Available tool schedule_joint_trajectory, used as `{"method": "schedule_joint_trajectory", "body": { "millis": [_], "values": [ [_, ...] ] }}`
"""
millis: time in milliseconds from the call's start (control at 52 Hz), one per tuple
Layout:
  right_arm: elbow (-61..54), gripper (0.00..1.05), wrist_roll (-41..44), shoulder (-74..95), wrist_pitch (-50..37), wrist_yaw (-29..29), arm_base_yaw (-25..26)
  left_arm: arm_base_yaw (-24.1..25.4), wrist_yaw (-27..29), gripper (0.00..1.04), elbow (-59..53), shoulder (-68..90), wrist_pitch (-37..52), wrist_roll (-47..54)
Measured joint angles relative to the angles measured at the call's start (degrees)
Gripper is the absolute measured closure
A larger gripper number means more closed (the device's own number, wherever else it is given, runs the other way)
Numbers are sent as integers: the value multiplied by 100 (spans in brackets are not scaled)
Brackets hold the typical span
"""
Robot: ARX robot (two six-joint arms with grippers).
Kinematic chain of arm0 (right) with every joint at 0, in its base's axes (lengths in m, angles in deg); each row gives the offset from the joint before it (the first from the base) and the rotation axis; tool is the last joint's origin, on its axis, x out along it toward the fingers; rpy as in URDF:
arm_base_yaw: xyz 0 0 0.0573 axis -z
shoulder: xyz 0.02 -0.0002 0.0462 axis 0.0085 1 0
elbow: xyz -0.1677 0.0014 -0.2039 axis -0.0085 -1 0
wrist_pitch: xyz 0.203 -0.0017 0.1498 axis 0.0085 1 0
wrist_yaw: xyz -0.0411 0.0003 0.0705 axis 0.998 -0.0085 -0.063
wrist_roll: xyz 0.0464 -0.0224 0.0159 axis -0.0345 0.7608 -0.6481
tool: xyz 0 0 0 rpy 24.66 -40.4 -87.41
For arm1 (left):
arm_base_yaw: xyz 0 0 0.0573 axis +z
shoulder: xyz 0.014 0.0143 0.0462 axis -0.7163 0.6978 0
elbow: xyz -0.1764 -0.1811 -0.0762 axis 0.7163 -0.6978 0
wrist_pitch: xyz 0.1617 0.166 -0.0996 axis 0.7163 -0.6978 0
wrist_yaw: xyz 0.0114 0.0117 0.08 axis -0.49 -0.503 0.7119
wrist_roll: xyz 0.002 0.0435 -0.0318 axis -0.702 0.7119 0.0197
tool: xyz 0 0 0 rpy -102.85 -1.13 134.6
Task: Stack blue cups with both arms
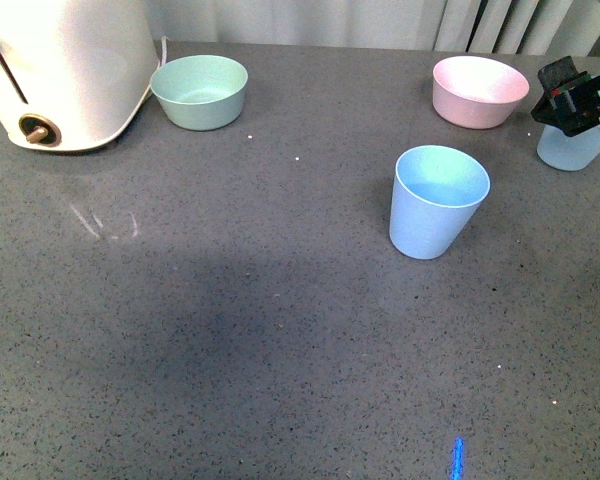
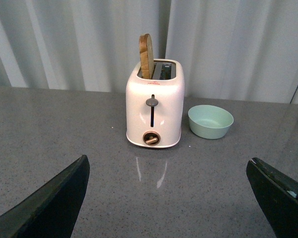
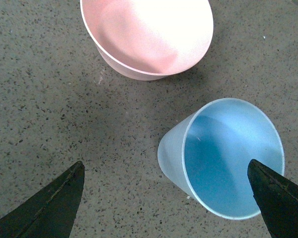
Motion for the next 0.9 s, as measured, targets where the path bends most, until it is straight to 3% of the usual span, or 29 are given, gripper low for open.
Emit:
{"method": "schedule_joint_trajectory", "body": {
  "millis": [269,673,827,904],
  "values": [
    [640,9,-92,651,348,164,7,0,0,9,0,0,0,0],
    [946,81,-155,955,603,188,26,0,0,9,0,0,0,0],
    [946,100,-153,955,671,166,68,0,0,9,0,0,0,0],
    [938,103,-120,929,713,116,109,0,0,9,0,0,0,0]
  ]
}}
